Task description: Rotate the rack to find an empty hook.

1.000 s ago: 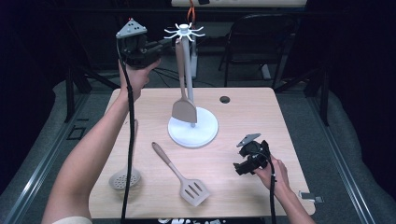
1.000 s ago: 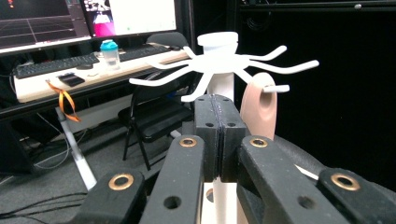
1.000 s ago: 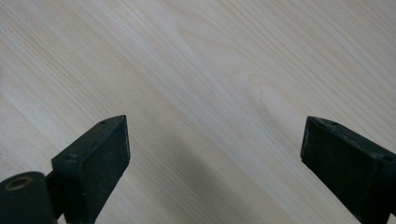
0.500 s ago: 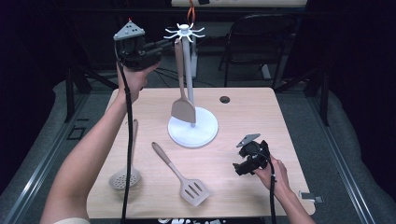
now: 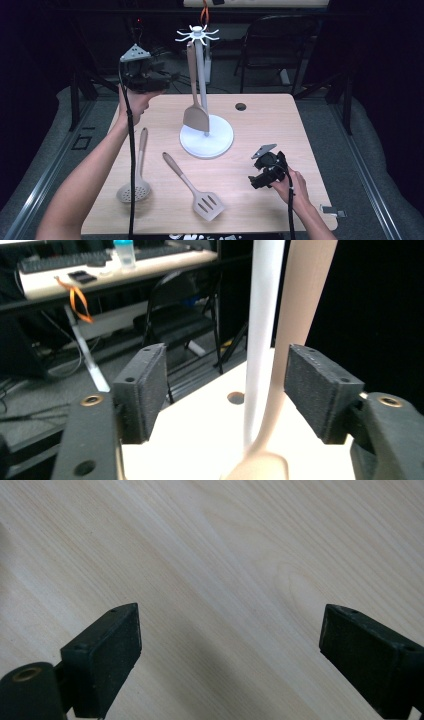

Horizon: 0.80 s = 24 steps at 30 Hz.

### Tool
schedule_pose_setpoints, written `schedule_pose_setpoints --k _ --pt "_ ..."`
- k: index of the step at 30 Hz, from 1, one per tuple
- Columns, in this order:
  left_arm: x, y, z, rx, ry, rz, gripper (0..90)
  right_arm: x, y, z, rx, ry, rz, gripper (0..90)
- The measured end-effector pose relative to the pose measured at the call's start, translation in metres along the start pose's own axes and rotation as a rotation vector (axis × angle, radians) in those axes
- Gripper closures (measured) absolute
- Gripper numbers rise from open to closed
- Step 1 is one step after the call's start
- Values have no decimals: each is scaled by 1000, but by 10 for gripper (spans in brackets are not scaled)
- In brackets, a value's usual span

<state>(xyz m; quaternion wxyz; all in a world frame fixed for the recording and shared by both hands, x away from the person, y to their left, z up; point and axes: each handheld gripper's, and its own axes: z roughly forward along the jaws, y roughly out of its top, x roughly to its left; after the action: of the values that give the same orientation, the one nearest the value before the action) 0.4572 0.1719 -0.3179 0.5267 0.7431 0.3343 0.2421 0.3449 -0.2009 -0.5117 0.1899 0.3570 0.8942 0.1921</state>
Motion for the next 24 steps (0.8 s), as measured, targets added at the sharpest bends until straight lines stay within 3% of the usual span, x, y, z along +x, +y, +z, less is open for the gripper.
schedule_pose_setpoints --k 6,16,24 --pt "4 -23 3 38 19 -18 256 0 0 0 2 1 -3 97" --pt "11 -69 5 88 36 -82 157 4 1 3 2 15 -3 98" --pt "11 -105 7 143 38 -122 130 5 1 3 18 13 -25 99"
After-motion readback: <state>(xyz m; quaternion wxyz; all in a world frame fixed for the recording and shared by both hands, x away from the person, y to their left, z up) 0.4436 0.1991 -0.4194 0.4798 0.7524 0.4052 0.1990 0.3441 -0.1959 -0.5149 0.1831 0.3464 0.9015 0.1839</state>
